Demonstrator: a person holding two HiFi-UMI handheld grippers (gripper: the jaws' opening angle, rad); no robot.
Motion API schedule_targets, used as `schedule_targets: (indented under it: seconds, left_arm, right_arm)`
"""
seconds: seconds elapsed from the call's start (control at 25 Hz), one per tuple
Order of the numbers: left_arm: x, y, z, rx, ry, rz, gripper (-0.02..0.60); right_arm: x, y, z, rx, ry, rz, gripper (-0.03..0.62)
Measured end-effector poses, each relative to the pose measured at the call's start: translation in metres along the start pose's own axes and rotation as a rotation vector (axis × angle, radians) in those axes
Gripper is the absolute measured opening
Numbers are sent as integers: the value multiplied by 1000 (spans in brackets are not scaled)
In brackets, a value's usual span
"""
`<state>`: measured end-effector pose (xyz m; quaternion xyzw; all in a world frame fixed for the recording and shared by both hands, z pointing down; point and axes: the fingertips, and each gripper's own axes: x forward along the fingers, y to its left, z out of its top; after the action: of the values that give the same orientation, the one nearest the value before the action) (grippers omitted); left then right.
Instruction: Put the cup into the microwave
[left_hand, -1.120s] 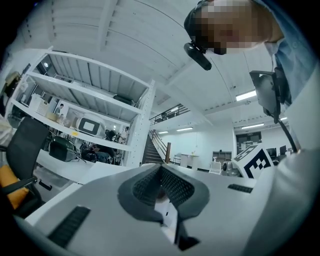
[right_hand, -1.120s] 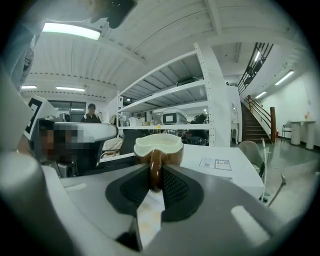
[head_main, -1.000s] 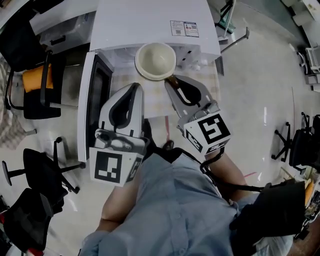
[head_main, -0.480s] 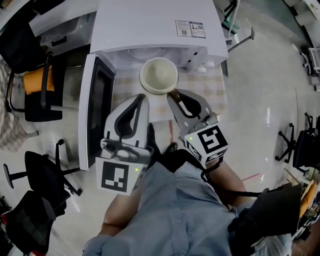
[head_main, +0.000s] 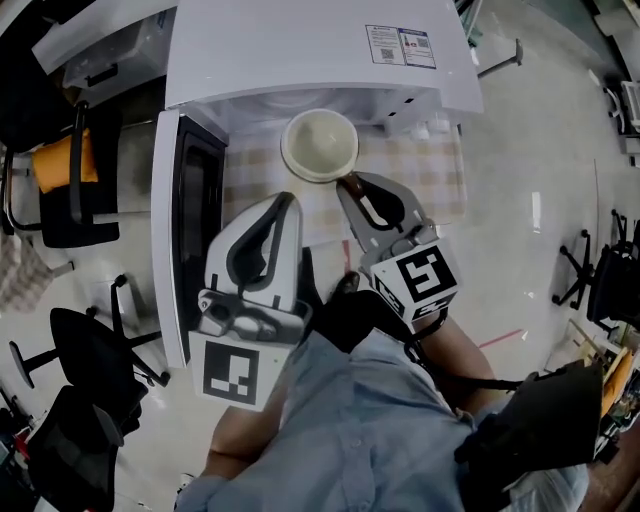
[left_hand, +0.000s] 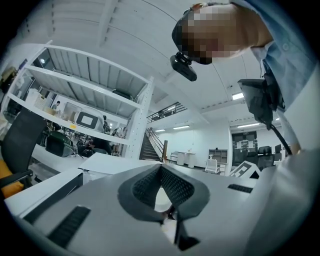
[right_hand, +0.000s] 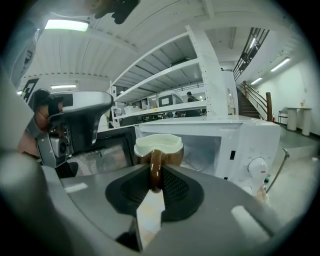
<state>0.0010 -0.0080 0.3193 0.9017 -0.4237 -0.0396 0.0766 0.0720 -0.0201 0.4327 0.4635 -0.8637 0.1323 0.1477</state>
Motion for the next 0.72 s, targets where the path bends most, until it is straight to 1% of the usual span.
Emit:
schedule_targets:
  seconds: [0.28, 0.48, 0.72]
  left_arm:
    - [12, 16, -16, -14, 25, -2, 5]
    - [20, 25, -22, -2, 35, -11, 5]
    - [25, 36, -30, -25, 48, -15, 5]
  right_arm:
    - [25, -18, -19, 30, 33, -23, 48]
    - [46, -28, -29, 46, 49, -29, 48]
    - [70, -41, -38, 64, 70, -50, 48]
